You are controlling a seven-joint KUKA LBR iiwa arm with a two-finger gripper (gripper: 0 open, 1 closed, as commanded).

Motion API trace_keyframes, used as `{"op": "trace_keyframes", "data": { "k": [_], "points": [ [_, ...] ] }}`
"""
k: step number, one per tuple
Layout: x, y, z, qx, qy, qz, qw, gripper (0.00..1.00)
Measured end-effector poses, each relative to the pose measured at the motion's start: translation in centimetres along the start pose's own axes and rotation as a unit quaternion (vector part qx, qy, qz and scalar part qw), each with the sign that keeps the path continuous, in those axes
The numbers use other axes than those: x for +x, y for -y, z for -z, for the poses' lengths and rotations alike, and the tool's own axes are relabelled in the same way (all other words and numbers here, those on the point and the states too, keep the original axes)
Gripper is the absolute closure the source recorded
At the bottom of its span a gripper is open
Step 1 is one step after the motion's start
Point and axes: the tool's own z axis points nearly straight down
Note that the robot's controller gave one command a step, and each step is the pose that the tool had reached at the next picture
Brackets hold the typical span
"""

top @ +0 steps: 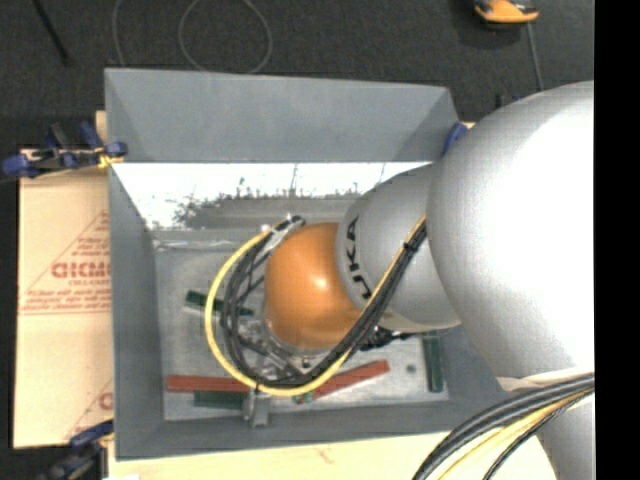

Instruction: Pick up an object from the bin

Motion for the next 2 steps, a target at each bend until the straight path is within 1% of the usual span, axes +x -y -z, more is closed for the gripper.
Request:
{"op": "trace_keyframes", "data": {
  "k": [1,2],
  "points": [
    [0.2,-0.1,0.3,0.001,-0.0037,0.000,1.0000,1.00],
    [-2.3,-2.9,0.3,0.004,-0.0066,0.152,0.9883,1.00]
  ]
}}
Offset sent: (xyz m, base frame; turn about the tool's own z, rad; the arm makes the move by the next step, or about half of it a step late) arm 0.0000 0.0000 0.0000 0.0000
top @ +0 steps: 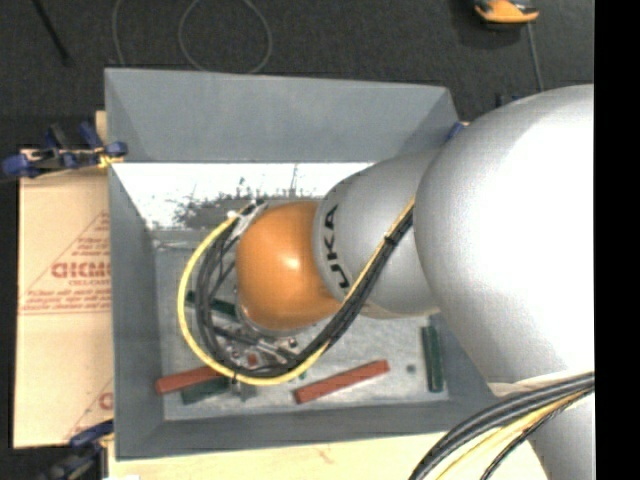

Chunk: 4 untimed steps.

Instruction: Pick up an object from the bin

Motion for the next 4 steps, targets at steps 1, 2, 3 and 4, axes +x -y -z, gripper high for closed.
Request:
{"op": "trace_keyframes", "data": {
  "k": [1,2,3,4],
  "points": [
    [1.2,1.5,20.4,-0.002,0.0062,0.017,0.9998,1.00],
    [1.3,1.4,19.9,-0.004,0.0021,0.017,0.9998,0.00],
    [-1.4,0.0,0.2,-0.004,0.0004,0.313,0.9497,0.00],
    [-1.5,-0.1,0.5,-0.004,0.0021,0.311,0.9505,1.00]
  ]
}}
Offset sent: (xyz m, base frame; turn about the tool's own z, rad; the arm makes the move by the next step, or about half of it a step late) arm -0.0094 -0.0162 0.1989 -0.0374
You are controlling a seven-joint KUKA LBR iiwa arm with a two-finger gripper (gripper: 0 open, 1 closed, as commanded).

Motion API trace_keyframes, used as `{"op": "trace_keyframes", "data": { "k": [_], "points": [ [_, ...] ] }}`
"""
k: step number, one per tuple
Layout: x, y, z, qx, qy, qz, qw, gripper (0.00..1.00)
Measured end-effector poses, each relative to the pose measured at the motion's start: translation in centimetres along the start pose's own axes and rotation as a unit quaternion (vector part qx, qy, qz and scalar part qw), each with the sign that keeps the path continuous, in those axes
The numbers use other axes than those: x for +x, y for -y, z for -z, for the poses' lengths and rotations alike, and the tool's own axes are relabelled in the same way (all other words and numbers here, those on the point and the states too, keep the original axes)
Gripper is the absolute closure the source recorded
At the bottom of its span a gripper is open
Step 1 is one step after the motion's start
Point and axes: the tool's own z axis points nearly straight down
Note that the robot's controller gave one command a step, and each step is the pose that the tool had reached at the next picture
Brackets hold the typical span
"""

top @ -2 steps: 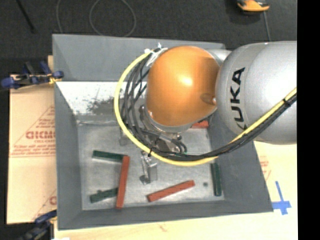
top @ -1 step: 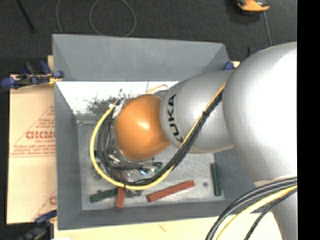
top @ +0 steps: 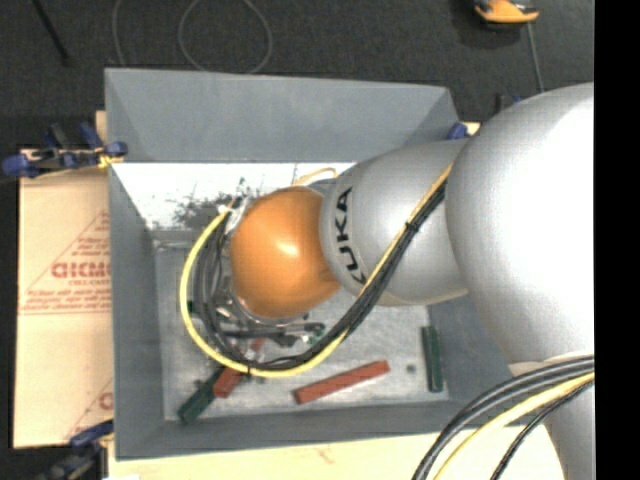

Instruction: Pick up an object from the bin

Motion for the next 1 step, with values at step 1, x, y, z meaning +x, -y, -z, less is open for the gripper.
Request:
{"op": "trace_keyframes", "data": {
  "k": [1],
  "points": [
    [-5.62,1.19,14.00,0.004,0.0049,0.009,0.9999,1.00]
  ]
}}
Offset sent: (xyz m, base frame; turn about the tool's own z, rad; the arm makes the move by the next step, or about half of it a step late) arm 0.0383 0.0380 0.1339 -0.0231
